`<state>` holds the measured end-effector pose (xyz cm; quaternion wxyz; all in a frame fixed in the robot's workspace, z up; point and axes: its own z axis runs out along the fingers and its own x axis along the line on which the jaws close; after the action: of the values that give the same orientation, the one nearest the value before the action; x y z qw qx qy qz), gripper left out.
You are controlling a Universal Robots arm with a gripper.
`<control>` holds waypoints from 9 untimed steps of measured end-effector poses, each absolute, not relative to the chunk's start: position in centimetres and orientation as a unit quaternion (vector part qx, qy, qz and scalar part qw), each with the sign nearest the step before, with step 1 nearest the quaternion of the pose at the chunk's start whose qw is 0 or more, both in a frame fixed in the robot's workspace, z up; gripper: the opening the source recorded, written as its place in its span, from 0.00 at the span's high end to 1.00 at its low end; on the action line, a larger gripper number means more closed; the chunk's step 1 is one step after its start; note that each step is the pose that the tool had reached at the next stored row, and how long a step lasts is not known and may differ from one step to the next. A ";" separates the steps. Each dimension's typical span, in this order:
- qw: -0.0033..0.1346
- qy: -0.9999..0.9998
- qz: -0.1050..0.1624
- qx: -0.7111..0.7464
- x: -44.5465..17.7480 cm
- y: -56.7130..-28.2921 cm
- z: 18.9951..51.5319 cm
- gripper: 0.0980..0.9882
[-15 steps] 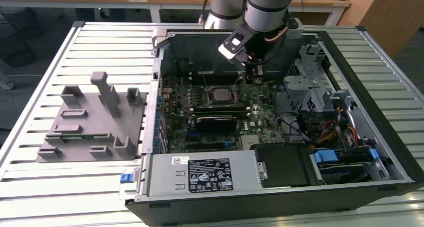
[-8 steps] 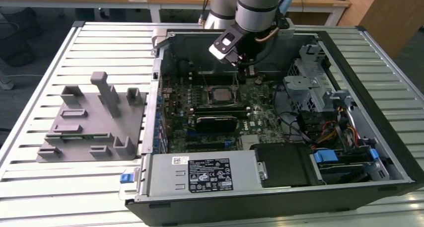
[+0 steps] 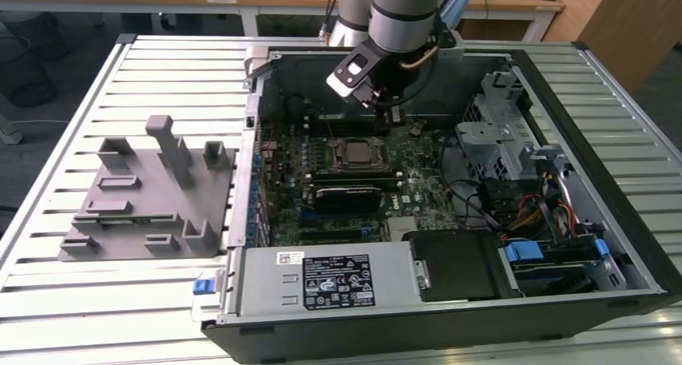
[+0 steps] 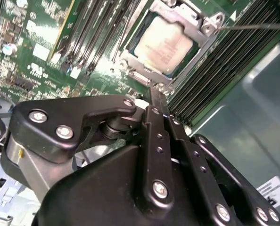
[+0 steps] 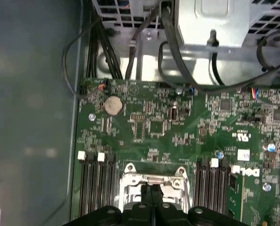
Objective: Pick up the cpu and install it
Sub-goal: 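Close the cpu cover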
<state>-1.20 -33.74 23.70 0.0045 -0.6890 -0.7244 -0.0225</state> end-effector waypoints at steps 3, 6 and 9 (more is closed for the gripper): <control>0.005 -0.724 -0.022 -0.689 -1.9 -33.7 23.5 0.99; 0.004 -0.724 -0.022 -0.689 -2.8 -33.7 23.3 0.99; 0.004 -0.724 -0.022 -0.689 -3.7 -33.7 23.1 0.99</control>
<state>-3.71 -33.74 23.12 0.0045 -0.6890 -0.7244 -0.0225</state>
